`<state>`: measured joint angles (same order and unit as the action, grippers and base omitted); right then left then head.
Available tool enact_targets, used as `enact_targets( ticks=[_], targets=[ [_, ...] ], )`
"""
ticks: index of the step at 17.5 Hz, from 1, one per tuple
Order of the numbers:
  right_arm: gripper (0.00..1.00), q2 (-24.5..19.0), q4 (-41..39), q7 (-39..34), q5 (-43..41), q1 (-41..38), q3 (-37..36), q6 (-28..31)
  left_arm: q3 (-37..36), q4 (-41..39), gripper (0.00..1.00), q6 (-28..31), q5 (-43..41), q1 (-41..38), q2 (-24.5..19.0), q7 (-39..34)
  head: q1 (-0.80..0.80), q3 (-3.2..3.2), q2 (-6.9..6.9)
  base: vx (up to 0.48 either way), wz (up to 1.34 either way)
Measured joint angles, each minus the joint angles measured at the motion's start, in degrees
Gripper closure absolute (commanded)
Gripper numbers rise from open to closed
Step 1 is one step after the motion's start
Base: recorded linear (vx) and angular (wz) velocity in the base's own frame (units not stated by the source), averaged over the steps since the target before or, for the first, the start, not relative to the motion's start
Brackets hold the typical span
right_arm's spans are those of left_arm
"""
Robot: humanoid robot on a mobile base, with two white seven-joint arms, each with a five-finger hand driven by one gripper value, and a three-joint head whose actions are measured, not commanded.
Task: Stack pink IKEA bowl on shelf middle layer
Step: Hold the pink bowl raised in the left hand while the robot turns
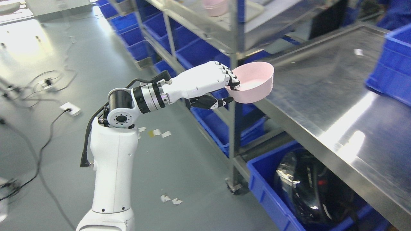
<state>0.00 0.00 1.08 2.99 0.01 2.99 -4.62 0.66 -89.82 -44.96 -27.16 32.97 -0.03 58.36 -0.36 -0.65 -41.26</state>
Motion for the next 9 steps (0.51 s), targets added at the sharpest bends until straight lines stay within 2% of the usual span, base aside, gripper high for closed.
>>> enact_targets(
  ticks=[5,9],
  targets=[
    [0.00,0.00,0.00,0.00,0.00,-0.02,0.00,0.00,-0.25,-0.87,0.99,-0.01,0.16,-0.17,0.02,-0.80,0.00,0.00,0.00,-0.017,1.28],
    [0.00,0.00,0.00,-0.02,0.00,0.00,0.00,0.00,-0.39,-1.32,0.99,-0.01,0.22,-0.21,0.03,-1.10,0.00,0.00,-0.01,0.035,0.70]
  ],
)
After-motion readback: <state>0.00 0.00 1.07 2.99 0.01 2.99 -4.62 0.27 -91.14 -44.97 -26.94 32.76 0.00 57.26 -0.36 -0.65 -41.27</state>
